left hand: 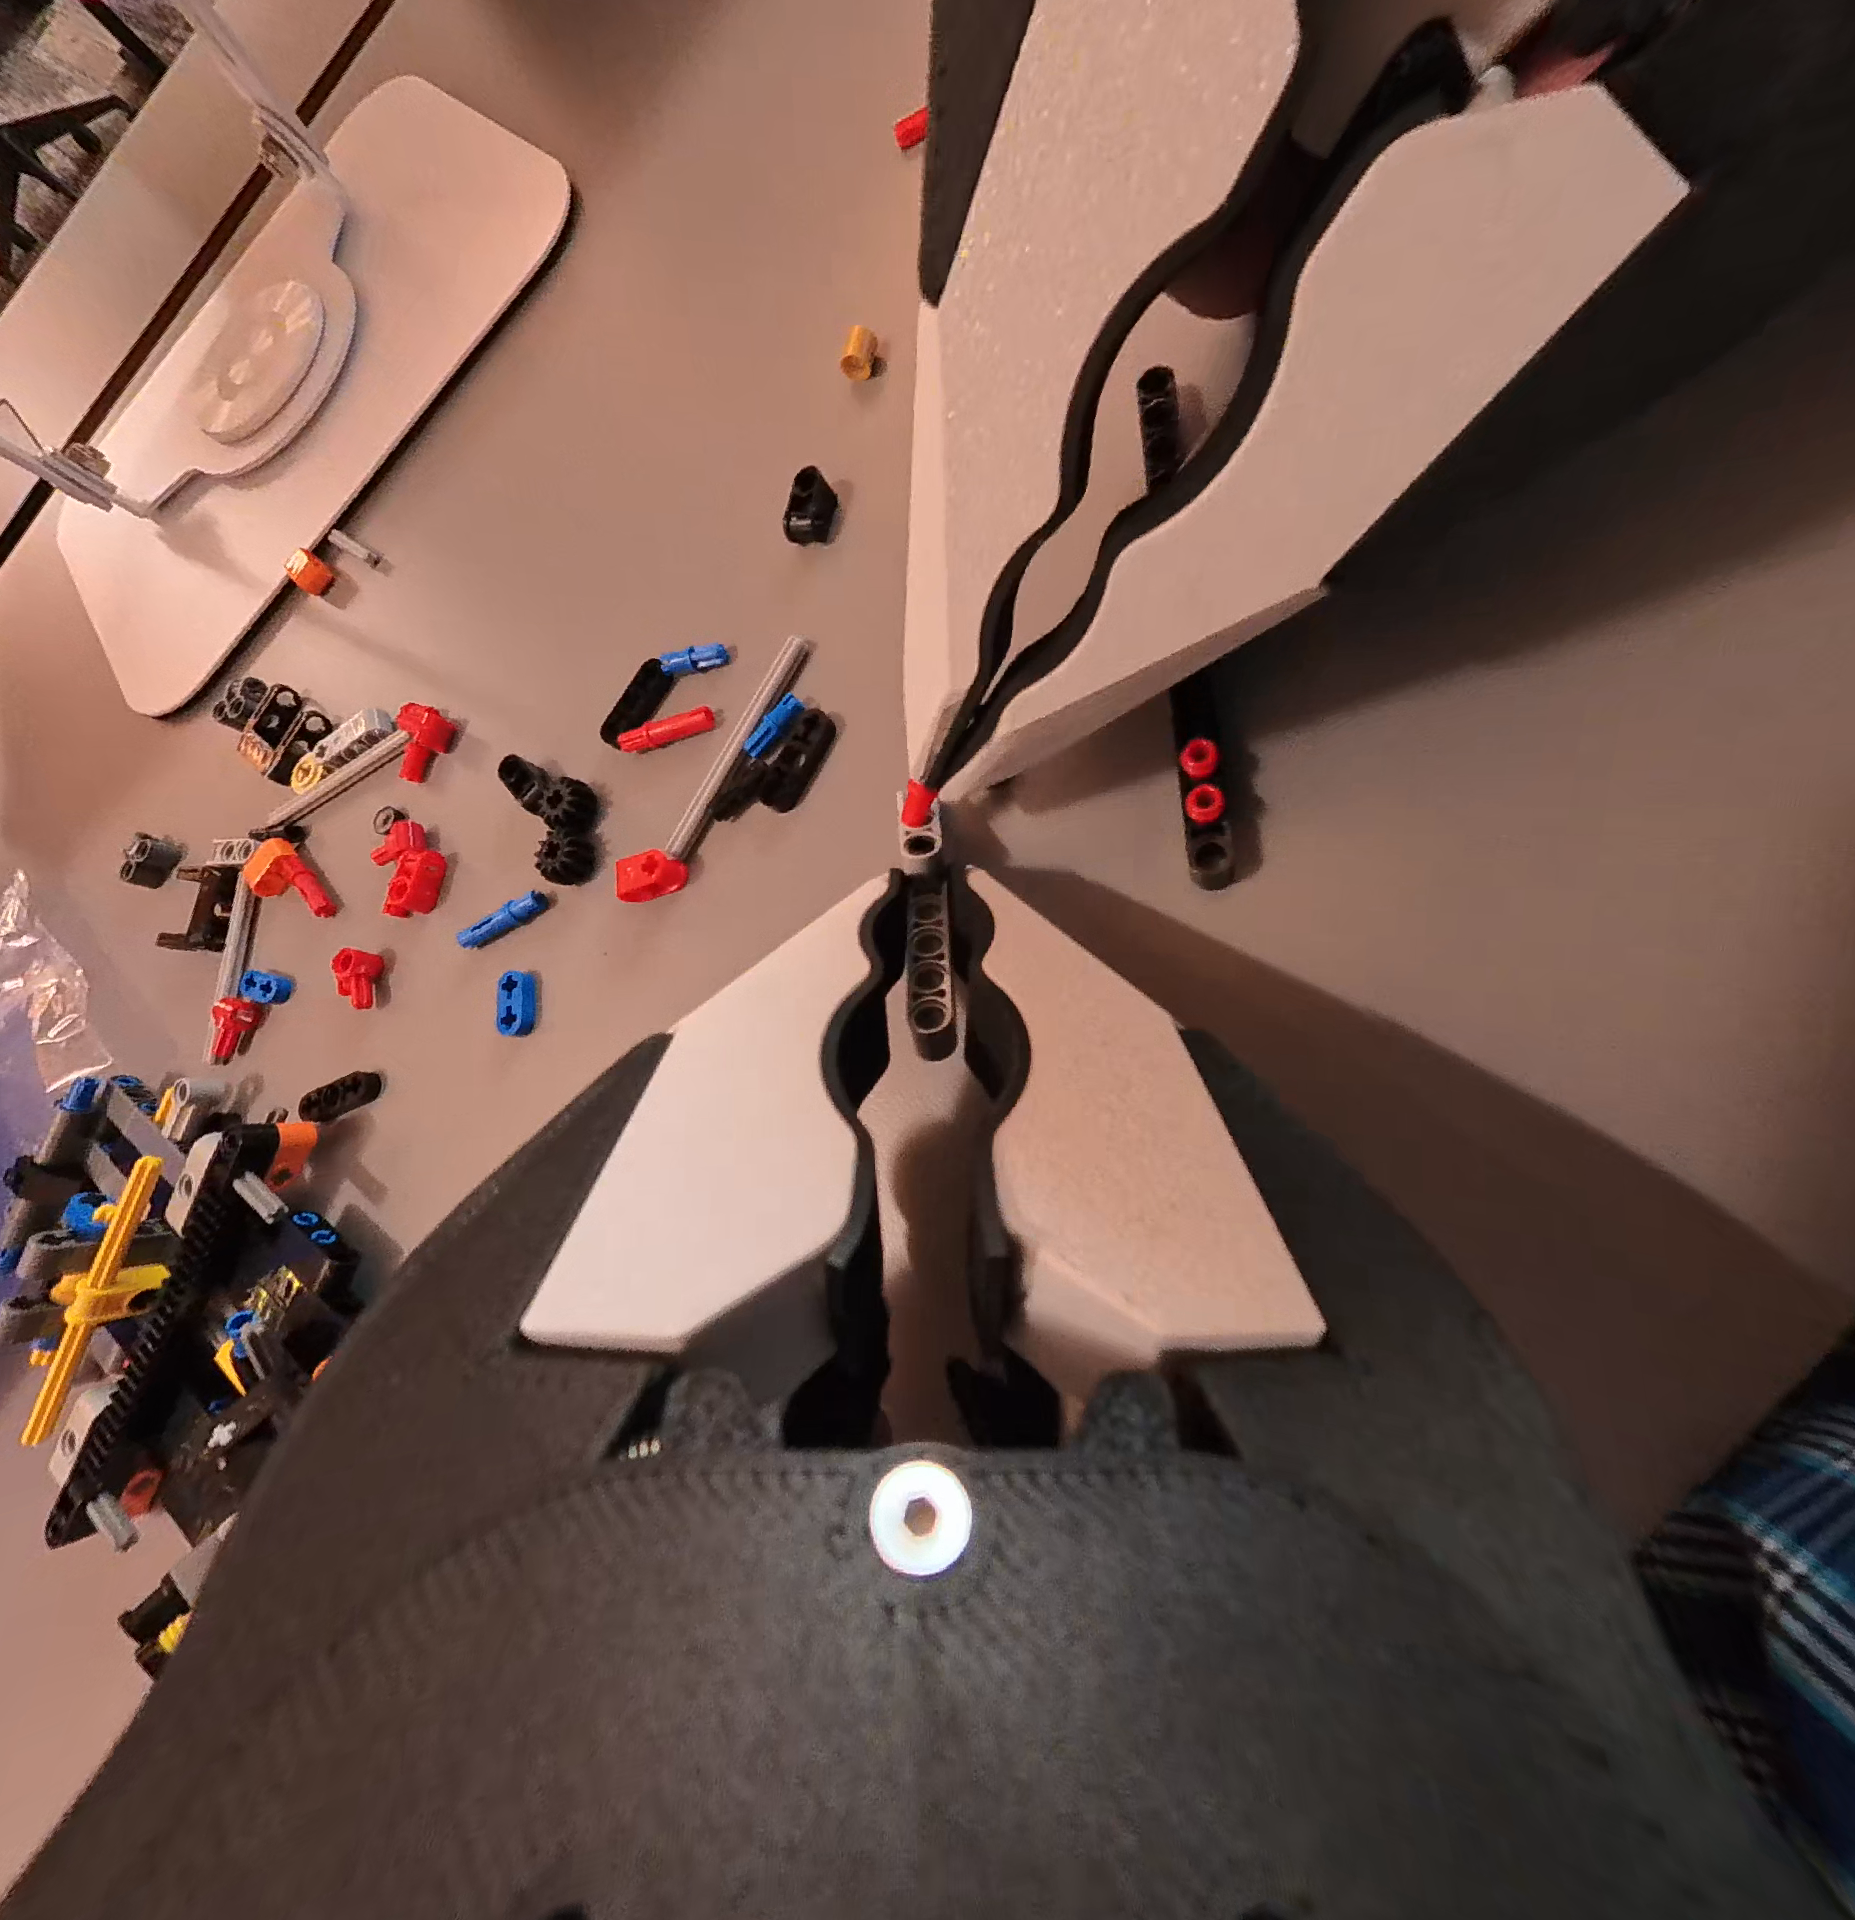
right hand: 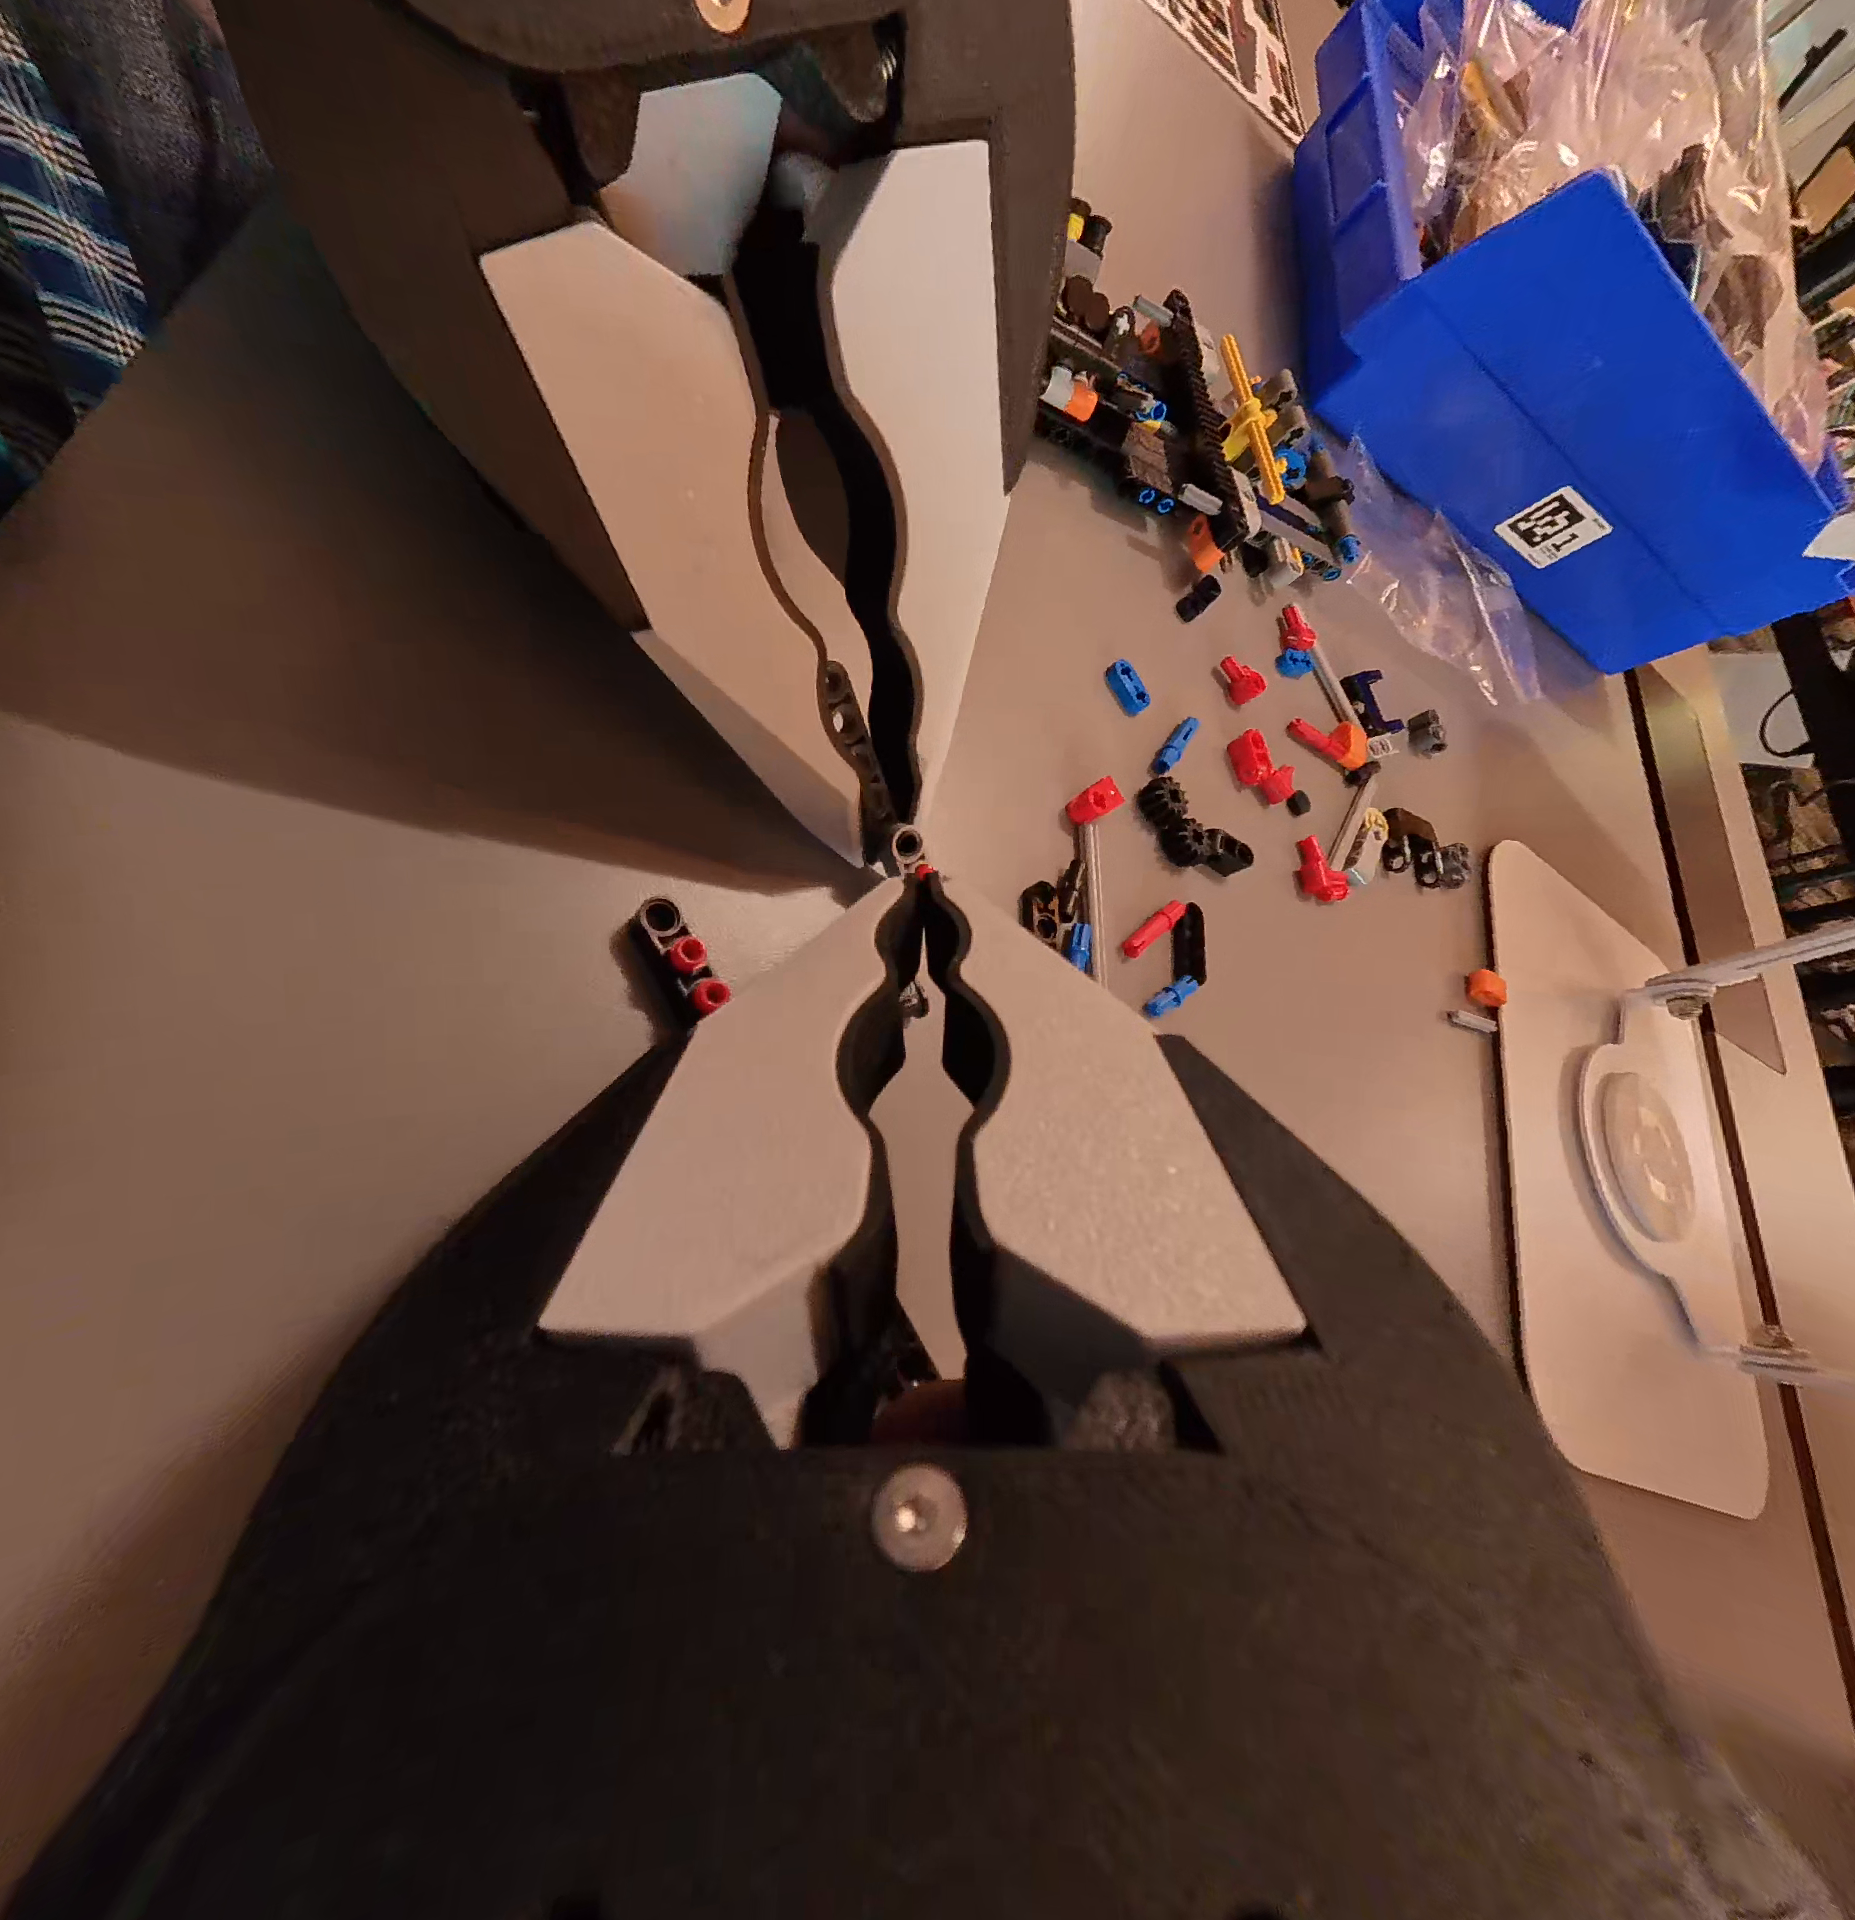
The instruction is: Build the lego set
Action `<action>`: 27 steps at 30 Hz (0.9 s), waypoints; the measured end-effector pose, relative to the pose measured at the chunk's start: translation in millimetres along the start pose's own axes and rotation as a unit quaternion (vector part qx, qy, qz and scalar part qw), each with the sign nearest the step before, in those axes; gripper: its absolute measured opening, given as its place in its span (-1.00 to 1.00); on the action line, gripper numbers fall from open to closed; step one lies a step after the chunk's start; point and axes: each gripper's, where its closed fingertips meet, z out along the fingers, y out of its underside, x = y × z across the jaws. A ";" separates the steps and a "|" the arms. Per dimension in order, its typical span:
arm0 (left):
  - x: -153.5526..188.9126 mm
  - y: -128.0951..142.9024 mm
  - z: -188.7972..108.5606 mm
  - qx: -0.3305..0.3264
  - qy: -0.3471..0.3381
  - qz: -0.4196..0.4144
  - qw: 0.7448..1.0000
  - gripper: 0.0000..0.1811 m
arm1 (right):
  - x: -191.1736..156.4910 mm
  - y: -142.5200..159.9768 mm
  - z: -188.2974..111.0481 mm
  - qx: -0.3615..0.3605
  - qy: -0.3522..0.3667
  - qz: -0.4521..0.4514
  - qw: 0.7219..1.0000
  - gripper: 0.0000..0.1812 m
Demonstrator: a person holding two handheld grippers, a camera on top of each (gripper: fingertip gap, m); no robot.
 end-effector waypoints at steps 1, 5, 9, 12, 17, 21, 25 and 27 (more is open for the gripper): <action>-0.1 0.0 0.0 0.000 0.000 0.000 1.000 -0.94 | 0.1 0.0 0.0 0.002 -0.003 0.003 1.000 -1.00; 0.2 -0.3 -0.2 0.000 -0.001 0.002 1.000 -0.94 | -1.4 -0.1 -0.7 0.006 -0.015 0.011 1.000 -1.00; 1.0 -0.8 -0.5 0.001 0.001 0.005 1.000 -0.94 | -0.1 -0.7 -2.0 0.012 -0.023 0.020 0.999 -1.00; 1.1 -0.8 -0.9 0.001 0.001 0.005 1.000 -0.94 | -0.9 1.3 -1.5 0.008 -0.029 0.020 0.999 -1.00; 0.8 -0.6 -1.4 0.001 -0.001 0.006 1.000 -0.94 | -0.9 3.3 0.0 0.006 -0.030 0.025 0.999 -1.00; 0.9 -0.5 -1.9 0.001 -0.001 0.006 1.000 -0.94 | -0.1 3.9 0.3 0.006 -0.025 0.027 0.999 -1.00; 1.2 -0.5 -2.5 0.001 0.000 0.006 1.000 -0.94 | 0.2 3.4 1.0 0.006 -0.022 0.028 0.999 -0.99; 1.3 -0.4 -2.7 0.001 -0.001 0.007 1.000 -0.94 | 0.2 3.4 1.3 0.005 -0.021 0.028 0.999 -0.99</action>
